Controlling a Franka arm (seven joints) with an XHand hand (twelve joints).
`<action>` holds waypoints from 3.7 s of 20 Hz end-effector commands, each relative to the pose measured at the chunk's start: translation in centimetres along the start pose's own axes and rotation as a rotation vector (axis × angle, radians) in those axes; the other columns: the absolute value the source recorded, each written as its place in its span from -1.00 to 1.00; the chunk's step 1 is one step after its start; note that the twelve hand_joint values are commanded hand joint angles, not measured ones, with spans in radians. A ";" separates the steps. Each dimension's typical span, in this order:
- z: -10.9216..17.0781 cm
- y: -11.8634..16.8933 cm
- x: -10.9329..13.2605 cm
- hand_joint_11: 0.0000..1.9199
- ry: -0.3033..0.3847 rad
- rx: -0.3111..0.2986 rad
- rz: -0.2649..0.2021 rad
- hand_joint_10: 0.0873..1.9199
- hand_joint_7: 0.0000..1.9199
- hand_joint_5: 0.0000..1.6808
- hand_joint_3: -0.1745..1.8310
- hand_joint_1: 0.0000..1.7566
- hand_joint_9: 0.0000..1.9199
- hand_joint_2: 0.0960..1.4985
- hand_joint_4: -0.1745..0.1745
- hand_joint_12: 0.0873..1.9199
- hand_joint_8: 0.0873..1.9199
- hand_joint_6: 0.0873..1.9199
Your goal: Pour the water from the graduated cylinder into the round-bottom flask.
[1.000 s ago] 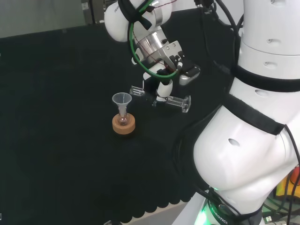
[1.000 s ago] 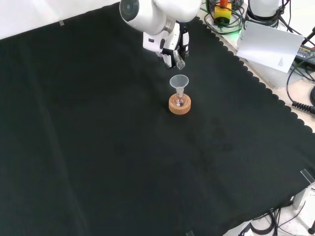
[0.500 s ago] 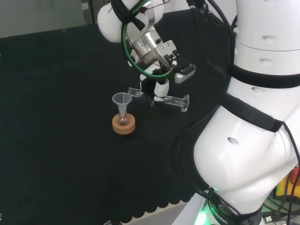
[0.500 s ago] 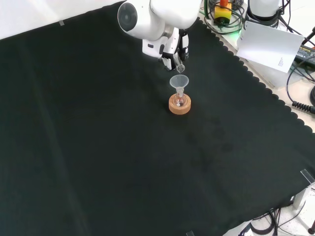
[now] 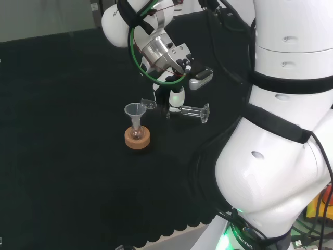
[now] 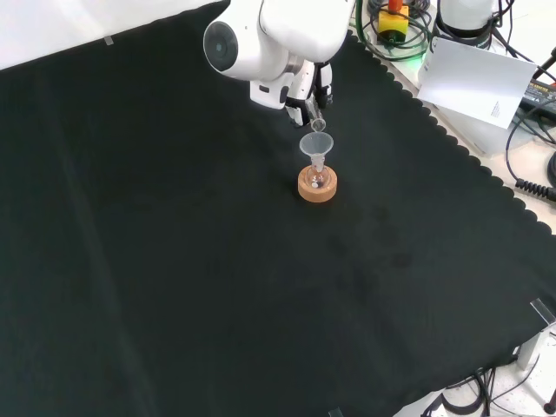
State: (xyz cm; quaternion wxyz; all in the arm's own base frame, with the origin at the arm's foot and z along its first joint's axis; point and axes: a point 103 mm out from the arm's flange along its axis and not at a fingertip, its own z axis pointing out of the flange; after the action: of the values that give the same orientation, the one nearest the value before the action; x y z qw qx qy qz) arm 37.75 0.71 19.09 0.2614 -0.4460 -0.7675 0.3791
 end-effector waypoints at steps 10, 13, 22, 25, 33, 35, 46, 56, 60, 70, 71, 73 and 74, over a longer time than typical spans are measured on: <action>-1.6 -0.9 0.7 0.24 -0.045 0.081 0.046 -0.95 0.04 0.14 -0.83 0.43 0.46 0.46 -1.00 -0.25 0.01 0.03; -1.7 -0.9 0.8 0.24 -0.045 0.098 0.056 -0.95 0.04 0.14 -0.83 0.43 0.46 0.46 -1.00 -0.25 0.01 0.03; -2.1 -1.0 1.1 0.24 -0.054 0.140 0.079 -0.95 0.04 0.14 -0.83 0.43 0.47 0.46 -1.00 -0.25 0.01 0.03; -2.2 -1.0 1.1 0.24 -0.059 0.155 0.086 -0.95 0.04 0.14 -0.83 0.43 0.47 0.46 -1.00 -0.25 0.01 0.03; -2.6 -1.3 1.4 0.24 -0.052 0.194 0.082 -0.96 0.04 0.14 -0.83 0.43 0.47 0.46 -1.00 -0.25 0.01 0.03; -2.7 -1.3 1.4 0.24 -0.052 0.199 0.084 -0.96 0.04 0.14 -0.83 0.43 0.47 0.46 -1.00 -0.25 0.01 0.03; -2.9 -1.4 1.6 0.24 -0.056 0.243 0.096 -0.96 0.04 0.14 -0.83 0.43 0.47 0.46 -1.00 -0.25 0.01 0.03; -3.3 -1.9 1.5 0.24 -0.071 0.260 0.109 -0.97 0.04 0.14 -0.83 0.43 0.47 0.46 -1.00 -0.25 0.01 0.03; -3.5 -1.9 1.5 0.25 -0.076 0.280 0.120 -0.97 0.04 0.14 -0.83 0.43 0.47 0.46 -1.00 -0.25 0.01 0.03; -3.9 -2.2 1.6 0.25 -0.073 0.295 0.126 -0.97 0.03 0.14 -0.83 0.43 0.47 0.46 -1.00 -0.25 0.01 0.03; -4.0 -2.2 1.6 0.25 -0.073 0.297 0.126 -0.97 0.03 0.14 -0.83 0.43 0.47 0.46 -1.00 -0.25 0.01 0.03; -4.0 -2.2 1.6 0.25 -0.073 0.300 0.127 -0.97 0.03 0.14 -0.83 0.43 0.48 0.46 -1.00 -0.25 0.01 0.03; -4.0 -2.2 1.6 0.25 -0.074 0.301 0.128 -0.97 0.03 0.14 -0.83 0.43 0.48 0.46 -1.00 -0.26 0.02 0.03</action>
State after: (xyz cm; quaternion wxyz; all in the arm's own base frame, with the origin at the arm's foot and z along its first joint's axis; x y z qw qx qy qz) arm 38.93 2.80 23.27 0.2722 -0.4358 -0.6828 0.5195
